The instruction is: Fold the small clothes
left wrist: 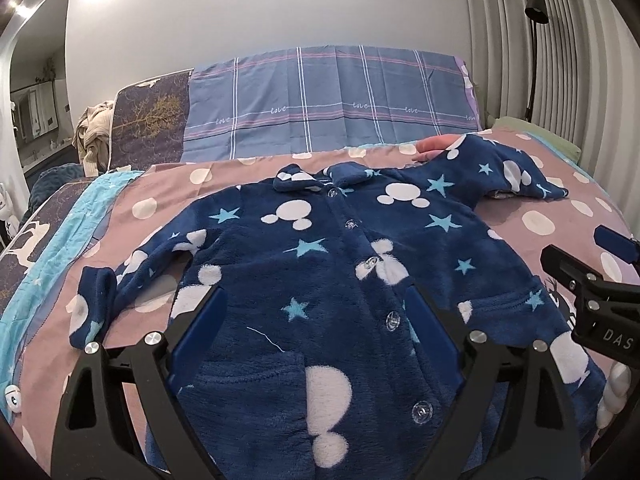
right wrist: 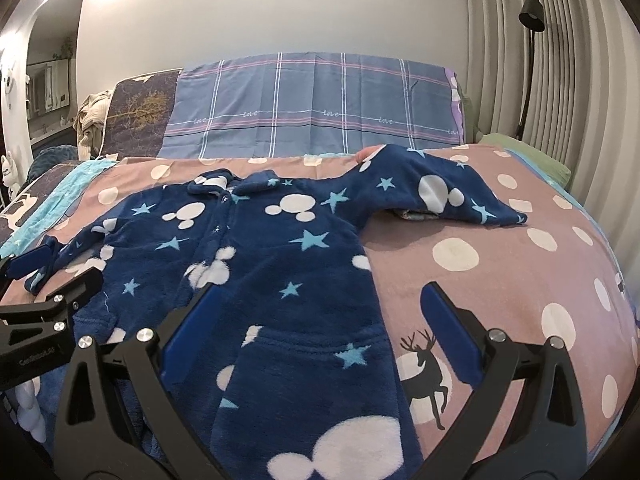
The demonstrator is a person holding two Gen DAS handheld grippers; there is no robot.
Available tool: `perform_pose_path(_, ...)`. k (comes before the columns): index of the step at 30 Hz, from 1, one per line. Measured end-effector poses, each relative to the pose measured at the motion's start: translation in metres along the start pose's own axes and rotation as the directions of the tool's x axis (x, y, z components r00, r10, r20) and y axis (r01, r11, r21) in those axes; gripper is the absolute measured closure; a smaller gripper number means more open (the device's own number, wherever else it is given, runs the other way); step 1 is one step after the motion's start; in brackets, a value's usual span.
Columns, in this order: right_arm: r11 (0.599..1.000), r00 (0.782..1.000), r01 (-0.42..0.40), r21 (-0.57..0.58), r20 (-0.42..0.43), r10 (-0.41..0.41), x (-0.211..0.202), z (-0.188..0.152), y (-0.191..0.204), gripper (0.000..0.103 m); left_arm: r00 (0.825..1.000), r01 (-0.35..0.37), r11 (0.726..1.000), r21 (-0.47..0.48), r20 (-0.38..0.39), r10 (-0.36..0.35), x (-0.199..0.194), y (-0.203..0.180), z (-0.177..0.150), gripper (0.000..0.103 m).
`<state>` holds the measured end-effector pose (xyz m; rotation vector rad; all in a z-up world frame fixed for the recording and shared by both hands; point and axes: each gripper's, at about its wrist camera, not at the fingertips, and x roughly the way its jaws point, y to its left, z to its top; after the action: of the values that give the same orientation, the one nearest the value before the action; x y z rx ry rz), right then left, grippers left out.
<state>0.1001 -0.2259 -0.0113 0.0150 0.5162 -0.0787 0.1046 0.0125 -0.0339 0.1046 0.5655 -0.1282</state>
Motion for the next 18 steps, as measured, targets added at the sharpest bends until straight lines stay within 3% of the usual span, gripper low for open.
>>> perform_pose_path(18,1.0,0.999,-0.018,0.017,-0.038,0.019,0.0003,-0.0048,-0.0021,0.017,0.999,0.009,1.0,-0.002,-0.042,-0.009,0.0049,-0.0041,-0.0062,0.011)
